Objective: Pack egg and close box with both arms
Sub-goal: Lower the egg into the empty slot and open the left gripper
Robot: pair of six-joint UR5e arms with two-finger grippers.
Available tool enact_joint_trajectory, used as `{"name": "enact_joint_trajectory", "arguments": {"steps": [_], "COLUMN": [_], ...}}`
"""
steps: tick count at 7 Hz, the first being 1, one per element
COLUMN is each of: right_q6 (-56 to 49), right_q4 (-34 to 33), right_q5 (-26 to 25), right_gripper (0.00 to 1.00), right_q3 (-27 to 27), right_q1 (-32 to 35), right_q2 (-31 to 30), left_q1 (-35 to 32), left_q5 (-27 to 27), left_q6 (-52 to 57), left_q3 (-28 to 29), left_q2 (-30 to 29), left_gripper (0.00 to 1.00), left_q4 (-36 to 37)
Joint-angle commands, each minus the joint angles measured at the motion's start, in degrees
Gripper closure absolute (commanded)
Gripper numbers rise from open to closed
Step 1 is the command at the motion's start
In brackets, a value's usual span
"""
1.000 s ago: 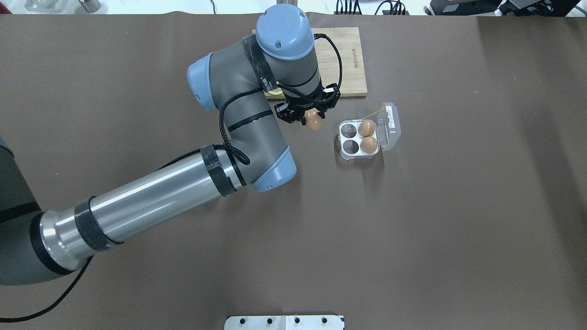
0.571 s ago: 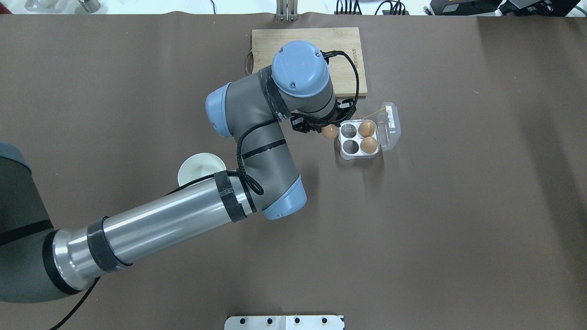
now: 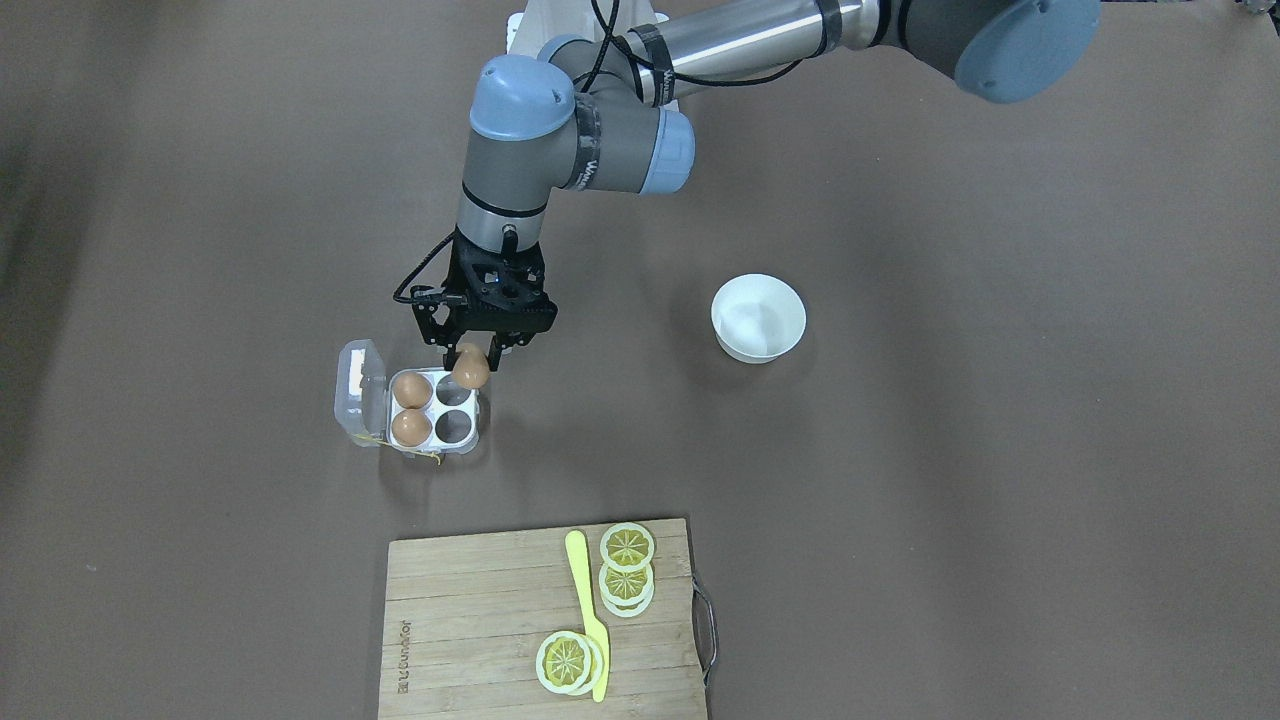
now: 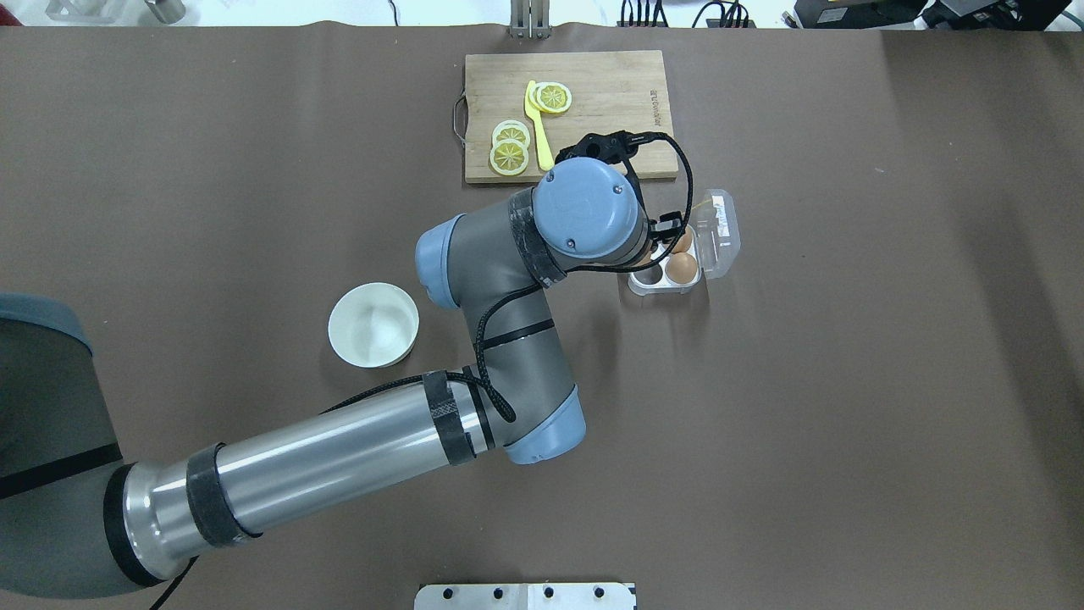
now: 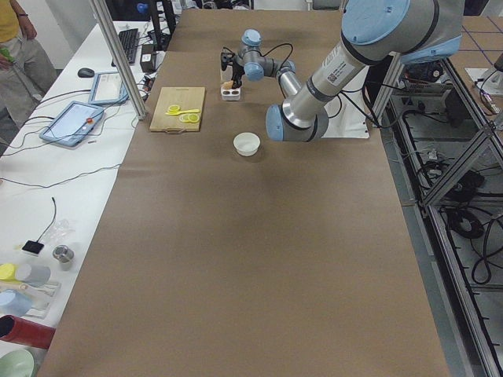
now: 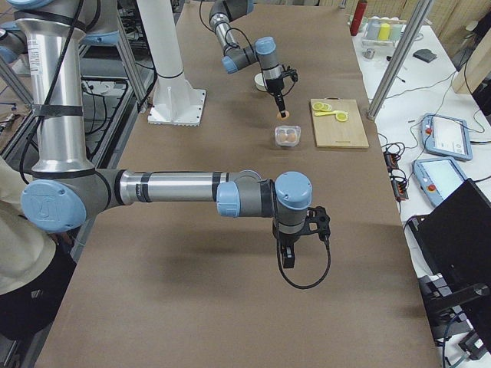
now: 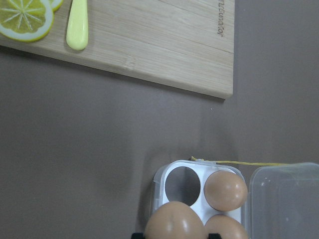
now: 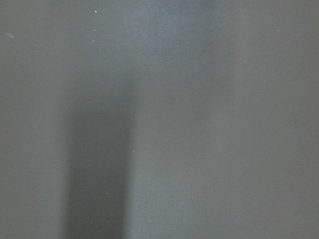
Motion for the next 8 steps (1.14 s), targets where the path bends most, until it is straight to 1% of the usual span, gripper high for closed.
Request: {"name": "enact_joint_trajectory", "arguments": {"steps": [1,3,6,8], "right_q6": [-0.1,-0.2,-0.2,-0.2], "right_q4": [0.0,0.1,0.1,0.1], "right_q5": [0.0,0.0,0.0,0.0], "right_gripper": [0.01,0.00,0.00,0.00], "right_q3": [-0.2,-0.2,-0.2,-0.2], "right_q1": [-0.1,-0.1,-0.1,-0.1], "right_q2": [-0.1,0.0,-0.3,-0.4], "left_q1": [2.0,4.1,4.9,4.9], "left_q5": [4.5,8.2,9.1,11.5], "left_q6": [0.1,0.2,0.6,2.4], "left_q3": [1.0,3.3,3.9,4.3], "left_q2": [-0.2,-0.2,-0.6,-1.9], "left_gripper": [0.67,0.67,0.68,0.68], "left_q4": [-1.2,-4.0,-4.7,-4.7]}}
